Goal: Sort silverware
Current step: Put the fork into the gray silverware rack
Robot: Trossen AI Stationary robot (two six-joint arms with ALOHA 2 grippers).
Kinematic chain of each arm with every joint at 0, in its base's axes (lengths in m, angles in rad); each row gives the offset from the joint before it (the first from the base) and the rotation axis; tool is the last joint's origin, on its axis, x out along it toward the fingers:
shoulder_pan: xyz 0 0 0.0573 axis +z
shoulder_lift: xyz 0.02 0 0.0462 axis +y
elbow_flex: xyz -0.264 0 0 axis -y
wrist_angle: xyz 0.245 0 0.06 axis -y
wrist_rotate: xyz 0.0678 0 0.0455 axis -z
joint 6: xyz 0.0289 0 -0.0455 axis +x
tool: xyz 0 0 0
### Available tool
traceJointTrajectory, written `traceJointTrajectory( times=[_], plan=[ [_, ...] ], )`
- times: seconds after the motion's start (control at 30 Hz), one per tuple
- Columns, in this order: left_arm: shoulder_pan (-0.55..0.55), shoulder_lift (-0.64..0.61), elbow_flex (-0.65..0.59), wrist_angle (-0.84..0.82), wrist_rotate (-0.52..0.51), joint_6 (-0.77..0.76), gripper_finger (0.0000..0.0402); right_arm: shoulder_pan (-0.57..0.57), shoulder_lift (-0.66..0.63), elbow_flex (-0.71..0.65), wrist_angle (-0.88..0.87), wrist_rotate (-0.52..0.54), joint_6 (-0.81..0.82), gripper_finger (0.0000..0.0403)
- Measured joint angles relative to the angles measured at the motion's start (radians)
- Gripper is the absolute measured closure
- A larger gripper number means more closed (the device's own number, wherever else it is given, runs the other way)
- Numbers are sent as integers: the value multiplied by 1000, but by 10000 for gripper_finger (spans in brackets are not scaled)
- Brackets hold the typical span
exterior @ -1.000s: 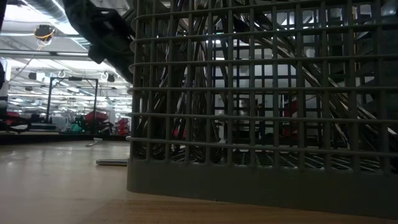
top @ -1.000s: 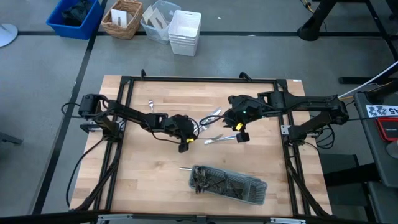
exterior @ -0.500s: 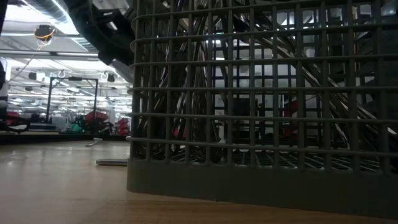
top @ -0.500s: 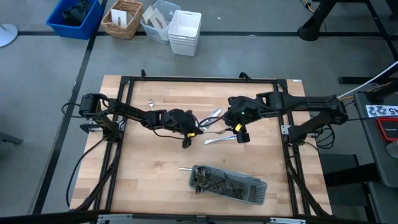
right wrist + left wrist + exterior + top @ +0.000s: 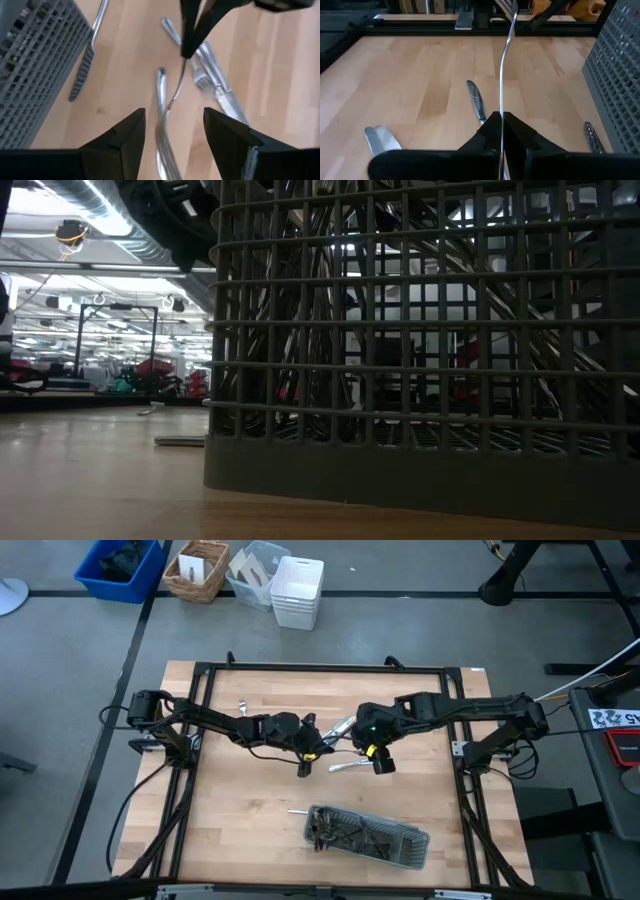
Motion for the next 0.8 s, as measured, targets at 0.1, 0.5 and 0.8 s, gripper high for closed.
traceJointTrajectory(
  times=[0.1, 0.5, 0.8],
  plan=[
    [0, 0, 0, 0, 0, 0, 400, 0, 8, 0, -18, -16, 0, 200],
    [0, 0, 0, -1, 0, -1, 400, 0, 61, 0, -82, -38, 46, 200],
    [0, 0, 0, 0, 0, -1, 400, 0, 68, 0, -83, -38, 46, 225]
  ],
)
